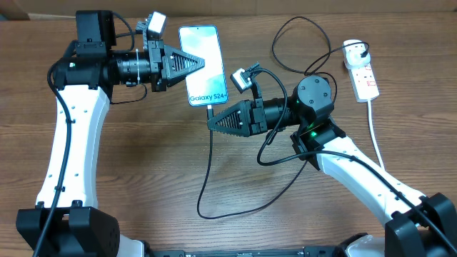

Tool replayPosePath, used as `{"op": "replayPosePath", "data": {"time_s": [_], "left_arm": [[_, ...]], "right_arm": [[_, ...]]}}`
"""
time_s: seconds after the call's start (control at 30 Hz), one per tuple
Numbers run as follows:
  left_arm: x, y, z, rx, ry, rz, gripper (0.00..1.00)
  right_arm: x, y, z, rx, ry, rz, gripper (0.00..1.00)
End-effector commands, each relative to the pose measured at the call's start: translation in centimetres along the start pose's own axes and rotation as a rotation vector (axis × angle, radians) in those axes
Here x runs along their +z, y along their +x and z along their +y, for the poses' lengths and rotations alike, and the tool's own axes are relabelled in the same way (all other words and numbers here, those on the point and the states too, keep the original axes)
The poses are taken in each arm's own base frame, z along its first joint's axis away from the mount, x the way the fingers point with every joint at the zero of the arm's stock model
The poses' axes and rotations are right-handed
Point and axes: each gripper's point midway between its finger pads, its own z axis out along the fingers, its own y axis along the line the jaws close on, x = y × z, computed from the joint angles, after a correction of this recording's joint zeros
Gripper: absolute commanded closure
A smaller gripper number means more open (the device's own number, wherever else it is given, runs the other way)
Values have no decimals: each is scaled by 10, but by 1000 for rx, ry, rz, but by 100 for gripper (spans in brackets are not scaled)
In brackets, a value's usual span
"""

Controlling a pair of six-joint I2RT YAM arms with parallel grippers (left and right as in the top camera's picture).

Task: Plug charger to phone and switch on socket
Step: 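Push the connector into the phone's port with the right gripper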

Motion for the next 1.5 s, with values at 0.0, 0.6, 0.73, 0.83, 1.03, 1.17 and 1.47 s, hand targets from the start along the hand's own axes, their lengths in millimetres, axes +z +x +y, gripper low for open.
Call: {"op": "replayPosePath", "data": {"time_s": [0.0, 0.6, 0.73, 0.83, 1.03, 1.17, 1.47], "left_arm": [[1, 4, -12, 1, 40, 24, 96], [0, 8, -18, 23, 78, 47, 96], [0, 10, -21, 24, 95, 57, 96], [0, 11, -21, 18, 94, 58, 96], [0, 12, -20, 6, 94, 60, 96], [0, 12, -20, 7, 93, 60, 96], [0, 19, -17, 4, 91, 71, 96]], "right_arm": [[1, -4, 17, -44, -14, -15, 96], [1, -10, 15, -18, -8, -51, 96], [0, -13, 15, -7, -5, -66, 96], [0, -15, 15, 4, -3, -80, 96], [0, -13, 15, 4, -6, -64, 96], [-1, -7, 16, 3, -11, -30, 96], [-11, -11, 14, 55, -5, -34, 96]]}}
